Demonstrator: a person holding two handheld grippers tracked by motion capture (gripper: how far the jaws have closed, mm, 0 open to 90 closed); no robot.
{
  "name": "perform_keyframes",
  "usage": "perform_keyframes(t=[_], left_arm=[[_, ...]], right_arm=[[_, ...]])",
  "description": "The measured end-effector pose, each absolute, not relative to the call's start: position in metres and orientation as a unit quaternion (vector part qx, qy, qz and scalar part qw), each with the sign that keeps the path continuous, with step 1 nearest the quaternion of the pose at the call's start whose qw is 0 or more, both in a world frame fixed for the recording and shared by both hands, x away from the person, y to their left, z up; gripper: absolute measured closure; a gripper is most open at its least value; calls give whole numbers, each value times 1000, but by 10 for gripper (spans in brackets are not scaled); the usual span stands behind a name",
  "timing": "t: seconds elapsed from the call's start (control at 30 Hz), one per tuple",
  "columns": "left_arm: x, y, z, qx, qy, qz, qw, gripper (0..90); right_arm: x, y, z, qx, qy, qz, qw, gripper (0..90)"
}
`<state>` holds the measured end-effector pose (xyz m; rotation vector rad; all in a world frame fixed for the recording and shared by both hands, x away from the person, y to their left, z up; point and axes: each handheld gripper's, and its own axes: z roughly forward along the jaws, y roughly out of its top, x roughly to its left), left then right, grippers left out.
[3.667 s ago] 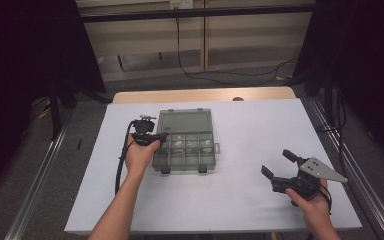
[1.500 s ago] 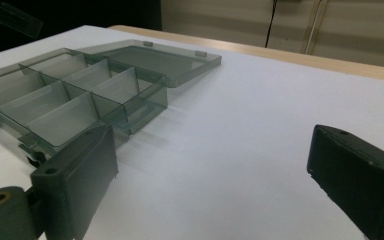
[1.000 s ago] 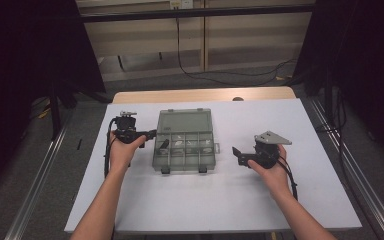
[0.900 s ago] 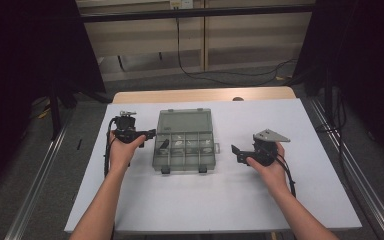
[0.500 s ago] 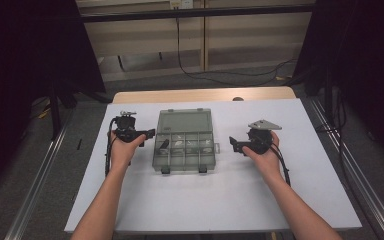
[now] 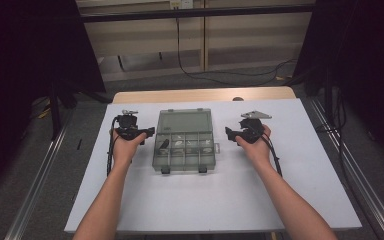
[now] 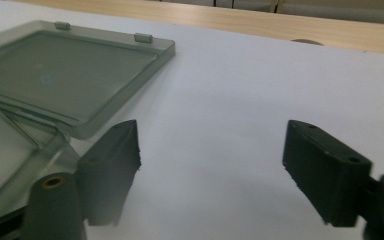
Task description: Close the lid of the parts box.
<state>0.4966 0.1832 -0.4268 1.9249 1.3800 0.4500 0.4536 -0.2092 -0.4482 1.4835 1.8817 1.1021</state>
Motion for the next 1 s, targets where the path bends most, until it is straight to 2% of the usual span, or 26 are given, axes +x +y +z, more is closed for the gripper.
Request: perform_keyframes(t=[0.07,0.13,0.17,0.37,0.63,0.77,1.0], left_arm=[[497,182,-427,751,525,180,358,402],[498,181,-427,751,525,179,358,439],[498,181,-428,752,523,181,359,494],[500,178,-429,756,524,163,357,622],[504,180,-432,744,535,155,368,787],[506,177,-433,744,533,150,373,842],[510,170,-443,746,539,133,367,896]], right_arm=[[456,-205,-449,551,692,403,235,329],[458,-202,-448,547,698,401,229,393],[459,-199,-448,546,701,402,221,439],[465,-192,-448,557,699,406,192,644],[471,-180,-449,547,719,387,186,808],[472,-175,-448,541,727,382,183,877],[477,-167,-451,546,729,378,166,900]])
